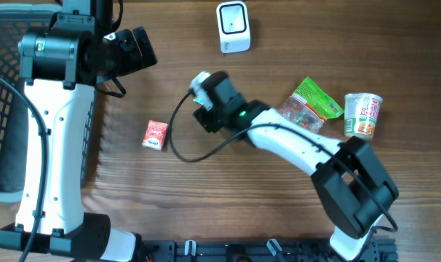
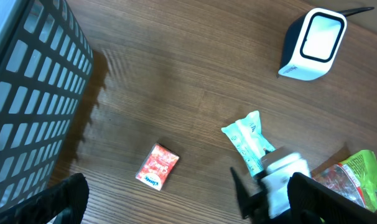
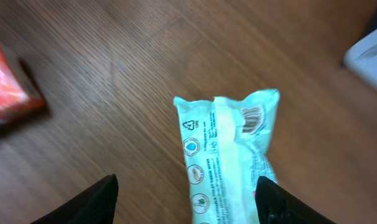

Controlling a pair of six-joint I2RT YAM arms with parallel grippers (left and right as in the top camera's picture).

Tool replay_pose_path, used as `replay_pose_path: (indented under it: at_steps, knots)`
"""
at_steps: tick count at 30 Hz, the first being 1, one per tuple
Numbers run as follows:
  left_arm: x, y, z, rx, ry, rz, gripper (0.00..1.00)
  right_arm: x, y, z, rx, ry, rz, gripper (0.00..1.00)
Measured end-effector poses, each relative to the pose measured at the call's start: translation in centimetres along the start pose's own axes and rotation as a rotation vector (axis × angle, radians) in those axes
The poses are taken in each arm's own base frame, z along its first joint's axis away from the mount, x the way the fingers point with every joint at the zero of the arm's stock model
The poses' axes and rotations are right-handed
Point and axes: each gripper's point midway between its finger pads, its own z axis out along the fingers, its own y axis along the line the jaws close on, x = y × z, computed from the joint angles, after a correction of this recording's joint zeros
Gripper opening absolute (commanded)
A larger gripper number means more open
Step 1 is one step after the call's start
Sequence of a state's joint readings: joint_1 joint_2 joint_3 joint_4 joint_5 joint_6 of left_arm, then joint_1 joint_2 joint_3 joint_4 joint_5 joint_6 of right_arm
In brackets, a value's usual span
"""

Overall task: Scan the item barcode
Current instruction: 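Lift the wipes pack and carry it toward the scanner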

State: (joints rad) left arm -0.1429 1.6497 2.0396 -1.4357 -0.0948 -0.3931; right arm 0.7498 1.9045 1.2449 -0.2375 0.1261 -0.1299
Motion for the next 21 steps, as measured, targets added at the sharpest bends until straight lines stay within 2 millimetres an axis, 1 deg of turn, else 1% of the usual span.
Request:
replay_pose_path:
  at_steps: [1, 2, 4, 6, 8, 11, 14, 15, 16, 17, 18, 19, 20, 21]
  knots:
    - [0.0, 0.0, 0.0, 0.0, 0.0, 0.0, 1.0, 0.0, 0.0, 0.0, 0.009, 0.001, -0.024, 0.71]
    - [0.0, 0.0, 0.0, 0.0, 0.0, 0.0, 1.0, 0.0, -0.2, -0.2, 0.073, 0.008, -0.056, 0.7]
    - [0.0, 0.0, 0.0, 0.0, 0.0, 0.0, 1.0, 0.1, -1.0, -0.3, 0.134, 0.018, -0.076, 0.7]
    - [0.0, 0.0, 0.0, 0.0, 0.0, 0.0, 1.0, 0.5, -2.0, -0.1, 0.181, 0.036, -0.082, 0.7]
    - [0.0, 0.0, 0.0, 0.0, 0.0, 0.0, 1.0, 1.1, -2.3, 0.4, 0.19, 0.053, -0.082, 0.7]
    - [0.0, 0.0, 0.0, 0.0, 0.0, 0.0, 1.0, 2.6, -2.0, 1.9, 0.18, 0.1, -0.091, 0.7]
    - [0.0, 0.0, 0.0, 0.0, 0.0, 0.0, 1.0, 5.1, -1.5, 3.3, 0.167, 0.177, -0.108, 0.7]
    - [0.0, 0.0, 0.0, 0.0, 0.0, 0.0, 1.0, 5.4, -1.5, 3.6, 0.17, 0.186, -0.106, 0.7]
    - [0.0, 0.0, 0.0, 0.0, 0.0, 0.0, 1.0, 5.3, -1.5, 3.6, 0.17, 0.184, -0.102, 0.68]
    - [0.0, 0.0, 0.0, 0.0, 0.0, 0.0, 1.0, 5.3, -1.5, 3.8, 0.171, 0.184, -0.098, 0.59]
    - [0.0, 0.0, 0.0, 0.0, 0.0, 0.0, 1.0, 5.3, -1.5, 3.8, 0.173, 0.181, -0.087, 0.47]
    - [0.0, 0.0, 0.0, 0.0, 0.0, 0.0, 1.0, 5.3, -1.5, 3.9, 0.176, 0.182, -0.079, 0.23]
    - [0.0, 0.0, 0.0, 0.0, 0.0, 0.0, 1.0, 5.4, -1.6, 4.0, 0.182, 0.185, -0.07, 0.11]
    - [0.0, 0.0, 0.0, 0.0, 0.0, 0.0, 1.0, 5.5, -1.8, 4.1, 0.195, 0.191, -0.063, 0.07]
